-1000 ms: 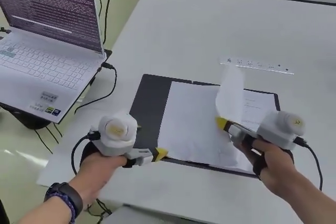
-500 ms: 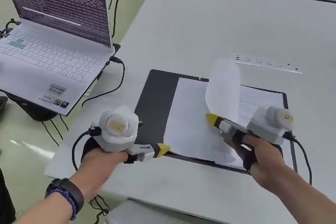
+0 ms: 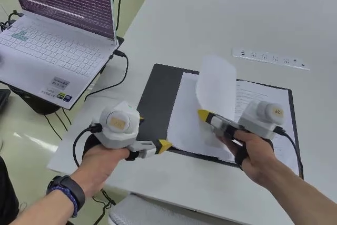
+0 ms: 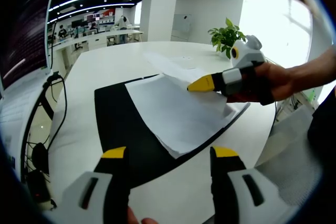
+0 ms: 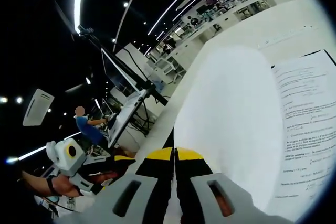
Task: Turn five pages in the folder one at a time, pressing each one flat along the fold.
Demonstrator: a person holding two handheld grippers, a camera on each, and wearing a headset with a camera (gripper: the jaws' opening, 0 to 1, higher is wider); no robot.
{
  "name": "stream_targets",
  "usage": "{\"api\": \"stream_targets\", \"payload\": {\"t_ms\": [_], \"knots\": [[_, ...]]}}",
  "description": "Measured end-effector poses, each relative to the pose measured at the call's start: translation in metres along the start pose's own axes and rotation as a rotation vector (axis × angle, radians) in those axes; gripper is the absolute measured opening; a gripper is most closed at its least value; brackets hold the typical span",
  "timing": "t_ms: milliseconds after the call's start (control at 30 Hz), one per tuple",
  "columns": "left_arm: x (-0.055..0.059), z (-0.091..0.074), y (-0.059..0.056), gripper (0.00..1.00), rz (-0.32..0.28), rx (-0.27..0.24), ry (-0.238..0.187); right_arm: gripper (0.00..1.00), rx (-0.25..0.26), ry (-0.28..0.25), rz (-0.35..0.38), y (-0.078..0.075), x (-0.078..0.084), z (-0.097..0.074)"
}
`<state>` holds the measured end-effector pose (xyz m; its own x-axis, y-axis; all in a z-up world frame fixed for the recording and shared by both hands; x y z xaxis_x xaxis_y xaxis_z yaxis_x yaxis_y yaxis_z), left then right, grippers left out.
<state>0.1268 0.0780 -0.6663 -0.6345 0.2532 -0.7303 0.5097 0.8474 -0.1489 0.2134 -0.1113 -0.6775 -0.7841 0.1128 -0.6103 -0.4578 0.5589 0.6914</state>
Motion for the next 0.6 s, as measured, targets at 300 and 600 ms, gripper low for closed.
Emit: {"api": "stream_targets", "payload": {"t_ms": [300, 600], "knots": [[0.004, -0.003, 0.005, 0.62, -0.012, -0.008, 0.001, 0.00, -0.006, 0.023, 0.017, 0.002, 0.007, 0.016], [0.007, -0.006, 0.008, 0.62, -0.027, -0.013, 0.001, 0.00, -0.001, 0.048, 0.054, -0.002, 0.018, 0.034]]}}
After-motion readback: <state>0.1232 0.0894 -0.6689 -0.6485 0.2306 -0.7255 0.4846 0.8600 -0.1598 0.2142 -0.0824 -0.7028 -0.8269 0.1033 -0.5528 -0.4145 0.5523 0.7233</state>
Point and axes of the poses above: the centre of the closed fingertips' face, and the gripper's own axes: z roughly forward along the fingers, y roughly to its left, x roughly out of its underside, the point moved 8 cm from there along -z, roughly backward along the fingers, and after that the axes turned 5 degrees about y, right-handed, at the moved point
